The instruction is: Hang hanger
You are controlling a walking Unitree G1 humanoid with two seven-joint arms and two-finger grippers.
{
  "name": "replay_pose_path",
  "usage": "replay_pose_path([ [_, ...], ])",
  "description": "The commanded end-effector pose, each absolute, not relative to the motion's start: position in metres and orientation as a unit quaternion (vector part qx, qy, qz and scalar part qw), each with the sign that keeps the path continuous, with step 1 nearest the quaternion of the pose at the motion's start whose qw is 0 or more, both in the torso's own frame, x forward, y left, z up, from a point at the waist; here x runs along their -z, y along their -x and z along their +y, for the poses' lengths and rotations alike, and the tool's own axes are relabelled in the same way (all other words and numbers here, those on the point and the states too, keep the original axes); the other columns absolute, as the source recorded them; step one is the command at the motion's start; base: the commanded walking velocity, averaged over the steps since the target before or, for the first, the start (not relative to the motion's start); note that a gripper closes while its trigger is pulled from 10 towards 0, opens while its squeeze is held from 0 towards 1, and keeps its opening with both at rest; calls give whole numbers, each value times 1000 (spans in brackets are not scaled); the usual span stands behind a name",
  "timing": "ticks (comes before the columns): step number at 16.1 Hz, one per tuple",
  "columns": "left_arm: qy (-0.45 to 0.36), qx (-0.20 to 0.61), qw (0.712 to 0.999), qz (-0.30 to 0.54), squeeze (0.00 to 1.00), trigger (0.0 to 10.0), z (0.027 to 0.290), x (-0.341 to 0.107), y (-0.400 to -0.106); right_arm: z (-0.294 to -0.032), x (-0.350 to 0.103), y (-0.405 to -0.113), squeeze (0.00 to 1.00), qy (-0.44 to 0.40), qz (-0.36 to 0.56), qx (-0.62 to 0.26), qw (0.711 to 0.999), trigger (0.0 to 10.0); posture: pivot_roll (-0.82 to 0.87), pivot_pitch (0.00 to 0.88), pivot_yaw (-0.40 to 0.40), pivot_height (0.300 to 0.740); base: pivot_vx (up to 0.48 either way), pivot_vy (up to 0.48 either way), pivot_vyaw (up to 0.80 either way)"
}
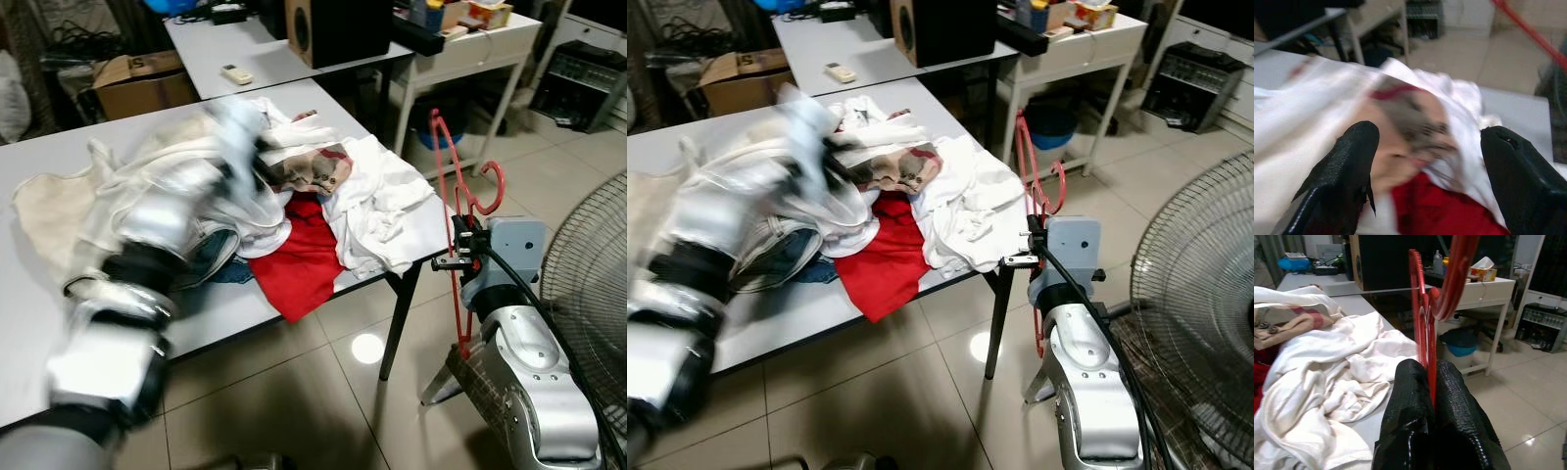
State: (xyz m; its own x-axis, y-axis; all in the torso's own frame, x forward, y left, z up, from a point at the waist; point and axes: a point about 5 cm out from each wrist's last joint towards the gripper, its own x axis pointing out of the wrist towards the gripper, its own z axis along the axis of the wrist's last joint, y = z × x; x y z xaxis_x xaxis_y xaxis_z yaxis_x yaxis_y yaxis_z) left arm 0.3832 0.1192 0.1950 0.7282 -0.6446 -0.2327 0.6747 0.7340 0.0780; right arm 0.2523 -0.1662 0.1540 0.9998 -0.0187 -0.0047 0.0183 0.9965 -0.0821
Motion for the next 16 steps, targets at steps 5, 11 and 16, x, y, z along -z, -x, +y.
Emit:
replay_pose_path([
  [5,-173,317,931,45,0,10000,93,-181,-377,-169,-156,-249,0,45,-1,15,999,10000,-86,0,86,740,0,0,0],
  [11,-280,281,918,-9,0,10000,81,-165,-380,-171,-155,-248,0,52,8,10,999,10000,-89,0,68,740,0,0,0],
  [16,-323,248,914,-10,0,10000,78,-154,-384,-174,-153,-237,0,63,27,5,998,10000,-137,4,36,740,0,0,0],
])
